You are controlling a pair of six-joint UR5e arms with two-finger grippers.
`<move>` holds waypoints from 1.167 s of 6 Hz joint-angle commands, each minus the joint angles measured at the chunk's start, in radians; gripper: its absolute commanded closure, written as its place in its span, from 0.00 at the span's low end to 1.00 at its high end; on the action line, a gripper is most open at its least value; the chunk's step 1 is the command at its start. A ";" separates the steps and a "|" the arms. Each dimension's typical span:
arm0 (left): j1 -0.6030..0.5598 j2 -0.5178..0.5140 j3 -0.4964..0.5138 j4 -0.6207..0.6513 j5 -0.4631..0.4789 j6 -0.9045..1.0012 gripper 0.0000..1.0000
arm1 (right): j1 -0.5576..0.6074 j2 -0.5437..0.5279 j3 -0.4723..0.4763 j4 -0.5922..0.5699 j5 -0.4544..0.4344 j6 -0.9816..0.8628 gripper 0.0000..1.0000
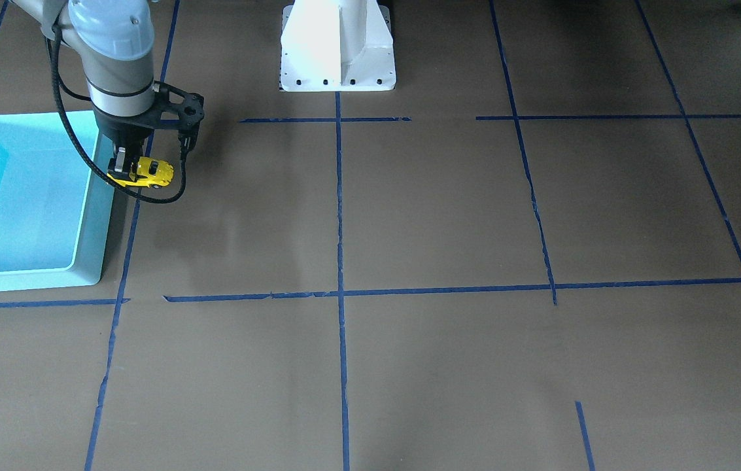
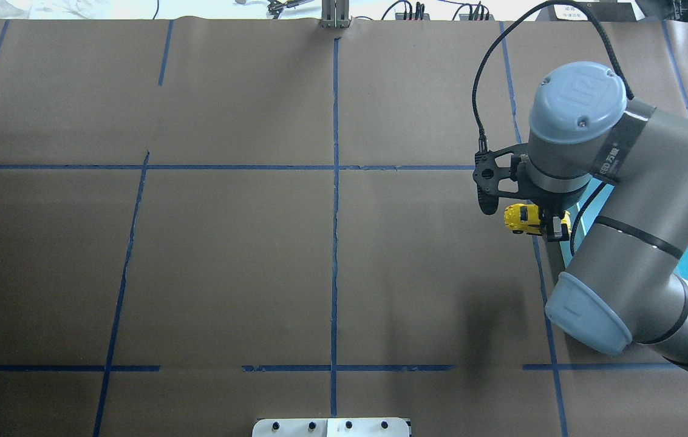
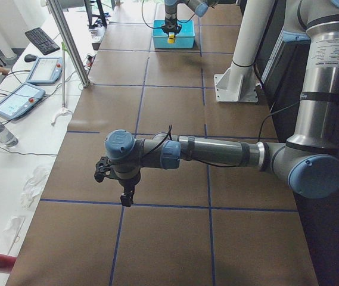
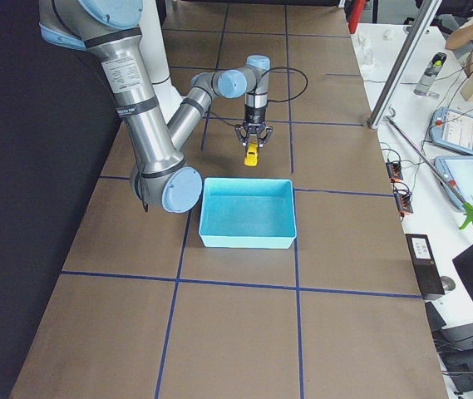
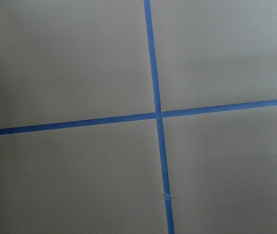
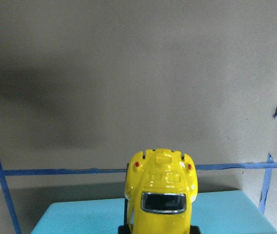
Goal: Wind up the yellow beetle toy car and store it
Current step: 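Lift the car with the right gripper and carry it over the bin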
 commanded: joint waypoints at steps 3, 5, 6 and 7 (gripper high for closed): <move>0.002 -0.004 0.003 -0.004 0.000 0.000 0.00 | 0.095 -0.355 0.060 0.264 -0.004 -0.203 0.98; 0.000 -0.004 0.003 -0.002 0.000 -0.001 0.00 | 0.093 -0.482 0.025 0.450 -0.002 -0.209 0.98; 0.000 -0.003 0.003 -0.002 0.000 0.000 0.00 | 0.093 -0.484 0.008 0.452 -0.005 -0.214 0.98; 0.000 -0.003 0.003 -0.002 0.000 0.000 0.00 | 0.090 -0.478 -0.030 0.464 -0.007 -0.216 0.98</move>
